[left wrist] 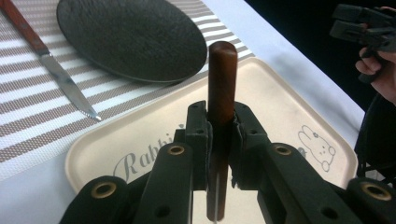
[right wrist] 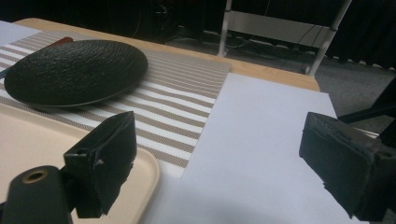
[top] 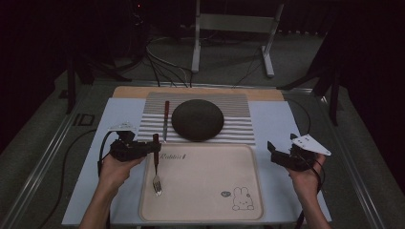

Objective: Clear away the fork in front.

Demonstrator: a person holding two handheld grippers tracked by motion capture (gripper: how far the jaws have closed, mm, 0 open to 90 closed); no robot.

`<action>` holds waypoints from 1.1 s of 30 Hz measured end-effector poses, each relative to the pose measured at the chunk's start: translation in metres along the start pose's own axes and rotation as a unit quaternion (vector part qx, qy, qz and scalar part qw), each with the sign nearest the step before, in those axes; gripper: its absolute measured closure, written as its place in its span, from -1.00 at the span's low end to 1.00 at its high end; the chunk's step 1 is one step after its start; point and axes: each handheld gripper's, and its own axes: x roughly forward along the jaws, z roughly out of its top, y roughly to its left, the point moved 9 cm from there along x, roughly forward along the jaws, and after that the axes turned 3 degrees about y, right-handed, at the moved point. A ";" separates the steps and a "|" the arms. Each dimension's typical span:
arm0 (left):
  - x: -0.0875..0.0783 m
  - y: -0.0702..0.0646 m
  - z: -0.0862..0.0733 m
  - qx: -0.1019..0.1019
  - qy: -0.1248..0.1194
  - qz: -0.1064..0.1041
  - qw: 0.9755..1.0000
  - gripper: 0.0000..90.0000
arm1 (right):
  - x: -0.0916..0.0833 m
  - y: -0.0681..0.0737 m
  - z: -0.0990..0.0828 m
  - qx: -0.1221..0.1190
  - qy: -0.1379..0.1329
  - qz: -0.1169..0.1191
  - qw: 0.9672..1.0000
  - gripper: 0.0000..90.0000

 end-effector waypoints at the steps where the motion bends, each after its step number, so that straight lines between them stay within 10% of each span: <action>1: 0.003 0.002 -0.002 -0.002 0.004 0.001 1.000 0.76 | 0.000 0.001 0.000 -0.001 0.000 0.000 1.000 -0.75; 18: 0.023 0.030 -0.048 -0.038 0.046 0.016 0.998 0.62 | 0.001 0.002 -0.004 0.000 0.003 0.002 1.000 -0.75; 33: 0.028 0.050 -0.068 -0.042 0.080 0.077 0.993 0.47 | 0.000 -0.001 -0.006 0.003 0.003 0.000 1.000 -0.75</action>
